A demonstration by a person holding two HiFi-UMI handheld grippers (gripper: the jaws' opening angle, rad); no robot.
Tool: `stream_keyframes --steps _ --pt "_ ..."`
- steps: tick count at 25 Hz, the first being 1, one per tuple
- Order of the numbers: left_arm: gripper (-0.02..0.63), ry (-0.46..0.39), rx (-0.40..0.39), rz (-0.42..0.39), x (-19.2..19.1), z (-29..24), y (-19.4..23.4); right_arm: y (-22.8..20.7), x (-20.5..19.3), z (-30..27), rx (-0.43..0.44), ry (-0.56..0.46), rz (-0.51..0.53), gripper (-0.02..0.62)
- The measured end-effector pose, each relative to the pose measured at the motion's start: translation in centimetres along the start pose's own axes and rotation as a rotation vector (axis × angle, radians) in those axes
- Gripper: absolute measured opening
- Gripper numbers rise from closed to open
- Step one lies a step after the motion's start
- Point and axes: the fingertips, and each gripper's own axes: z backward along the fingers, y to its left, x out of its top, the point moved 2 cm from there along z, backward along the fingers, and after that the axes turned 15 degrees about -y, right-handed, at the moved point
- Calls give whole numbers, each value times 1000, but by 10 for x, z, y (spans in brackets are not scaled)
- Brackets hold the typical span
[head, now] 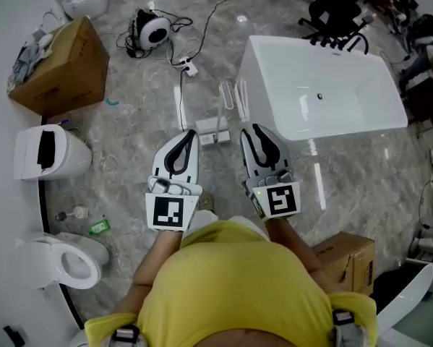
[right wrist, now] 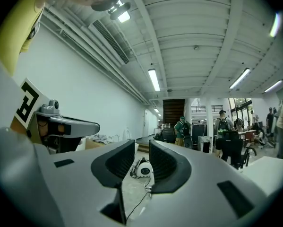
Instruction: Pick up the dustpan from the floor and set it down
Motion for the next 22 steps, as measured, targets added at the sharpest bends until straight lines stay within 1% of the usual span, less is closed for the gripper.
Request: stream_keyframes --steps 4,6,11,16,20,22 --pt "0 3 -27 25 -10 -20 16 -5 -11 -21 -38 21 -3 113" --pt "0 3 -29 41 -14 -28 21 -9 -17 -30 -44 38 -2 117" --pt "0 12 -45 58 -29 -50 29 -23 -31 -48 -57 34 -19 121" --pt "0 19 -40 64 -44 -77 38 -41 -55 -70 -40 49 -26 124" --pt "0 35 -28 58 -62 -103 47 -62 -82 -93 2 74 -35 129" --pt "0 47 -19 61 -72 -120 50 -77 -97 -104 22 103 -31 129"
